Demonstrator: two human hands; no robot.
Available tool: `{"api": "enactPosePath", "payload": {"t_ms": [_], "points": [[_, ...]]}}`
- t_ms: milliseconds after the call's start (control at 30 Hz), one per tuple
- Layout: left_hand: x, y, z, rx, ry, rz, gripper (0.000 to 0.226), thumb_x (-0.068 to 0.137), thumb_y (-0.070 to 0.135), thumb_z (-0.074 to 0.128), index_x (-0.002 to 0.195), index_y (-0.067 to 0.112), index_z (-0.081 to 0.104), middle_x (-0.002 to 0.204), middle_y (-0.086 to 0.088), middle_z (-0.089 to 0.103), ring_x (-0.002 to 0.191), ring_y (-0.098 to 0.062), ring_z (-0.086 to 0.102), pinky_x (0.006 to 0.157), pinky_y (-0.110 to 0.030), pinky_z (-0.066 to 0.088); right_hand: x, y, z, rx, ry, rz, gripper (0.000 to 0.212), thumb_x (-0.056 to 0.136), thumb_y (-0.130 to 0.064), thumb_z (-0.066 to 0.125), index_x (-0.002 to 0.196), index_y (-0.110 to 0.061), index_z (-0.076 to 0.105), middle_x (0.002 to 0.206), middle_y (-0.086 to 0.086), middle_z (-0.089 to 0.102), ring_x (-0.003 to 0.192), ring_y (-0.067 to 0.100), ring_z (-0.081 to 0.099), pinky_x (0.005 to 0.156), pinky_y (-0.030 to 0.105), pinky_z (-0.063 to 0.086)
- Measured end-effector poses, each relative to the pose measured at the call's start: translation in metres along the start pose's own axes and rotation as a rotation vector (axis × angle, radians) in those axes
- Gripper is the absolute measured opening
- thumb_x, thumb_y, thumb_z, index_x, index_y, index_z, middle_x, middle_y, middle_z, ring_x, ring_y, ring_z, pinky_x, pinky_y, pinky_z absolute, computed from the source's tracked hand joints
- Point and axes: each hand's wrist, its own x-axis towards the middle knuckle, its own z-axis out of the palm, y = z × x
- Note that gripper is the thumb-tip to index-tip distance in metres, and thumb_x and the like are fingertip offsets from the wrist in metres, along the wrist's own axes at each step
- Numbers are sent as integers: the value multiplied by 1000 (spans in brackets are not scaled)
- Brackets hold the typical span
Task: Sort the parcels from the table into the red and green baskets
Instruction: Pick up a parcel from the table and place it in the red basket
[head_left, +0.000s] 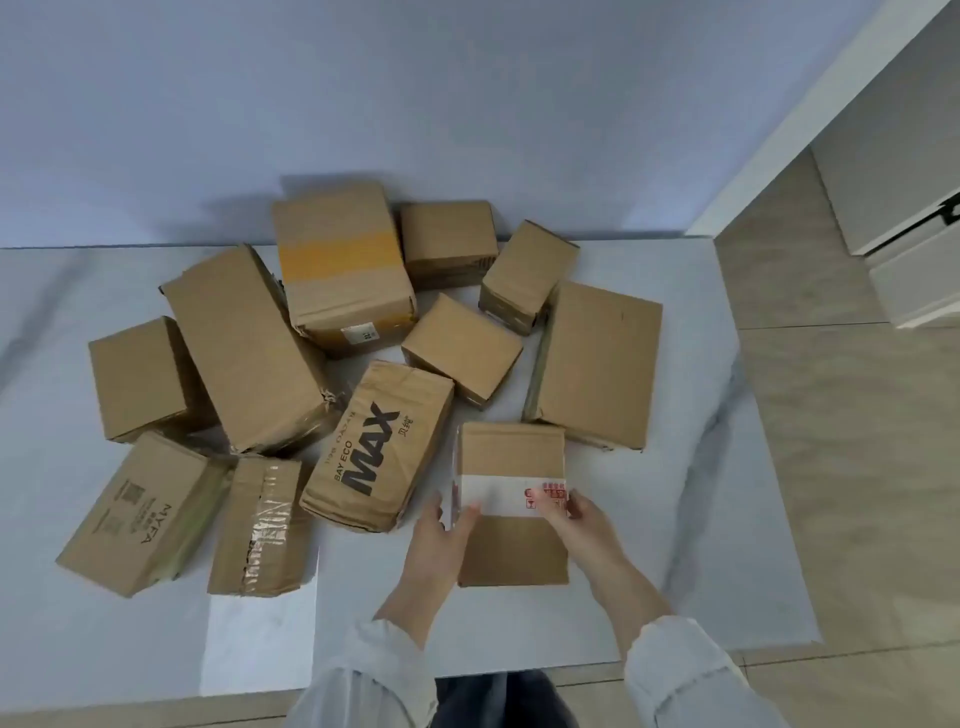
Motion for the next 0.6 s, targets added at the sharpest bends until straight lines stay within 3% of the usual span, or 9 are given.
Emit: {"api": "enactPosePath", "payload": {"t_ms": [67,133,233,300,367,467,600], "points": [[11,-2,5,30,-28,-16,59,96,40,41,145,9,25,145,-10,39,129,-25,41,96,-30,36,8,0,5,12,43,-21,37,80,-46,66,108,-22,62,111,-3,66,98,11,58,82,24,42],[9,-1,4,-14,-63,-60,55,95,45,37,139,12,34,134,-8,47,115,-22,47,91,-30,37,5,4,5,-2,77,-30,42,80,-41,68,114,-19,62,109,-4,66,99,11,59,83,23,43],[-7,6,-3,-127,-88,-176,83,78,72,35,143,20,28,142,-7,41,126,-26,43,105,-44,38,-15,5,-3,-22,70,-67,40,81,-34,69,116,-16,62,104,-7,66,103,12,60,82,19,44],[-25,20,-13,-159,-141,-221,98,62,83,30,142,26,29,142,-7,43,128,-29,43,102,-51,40,-39,1,-11,-19,74,-137,38,81,-28,71,116,-16,62,102,-8,67,104,11,61,76,9,43],[-45,37,-23,-254,-176,-228,88,68,82,25,138,29,35,129,-8,51,121,-31,48,96,-52,42,-65,-8,-22,4,91,-199,43,79,-21,73,119,-15,61,105,-6,68,102,2,60,71,2,43],[-74,72,-39,-390,-172,-194,75,77,77,29,133,28,39,118,-11,52,118,-37,49,90,-53,45,-101,-30,-41,67,91,-287,53,75,-16,76,124,-17,56,114,-9,65,99,-11,56,78,2,45],[-106,111,-54,-439,-170,-81,53,79,64,52,116,28,44,117,-5,54,118,-34,50,98,-53,43,-133,-69,-62,23,69,-437,56,75,-18,76,125,-27,53,126,-17,56,111,-6,53,87,6,43]]}}
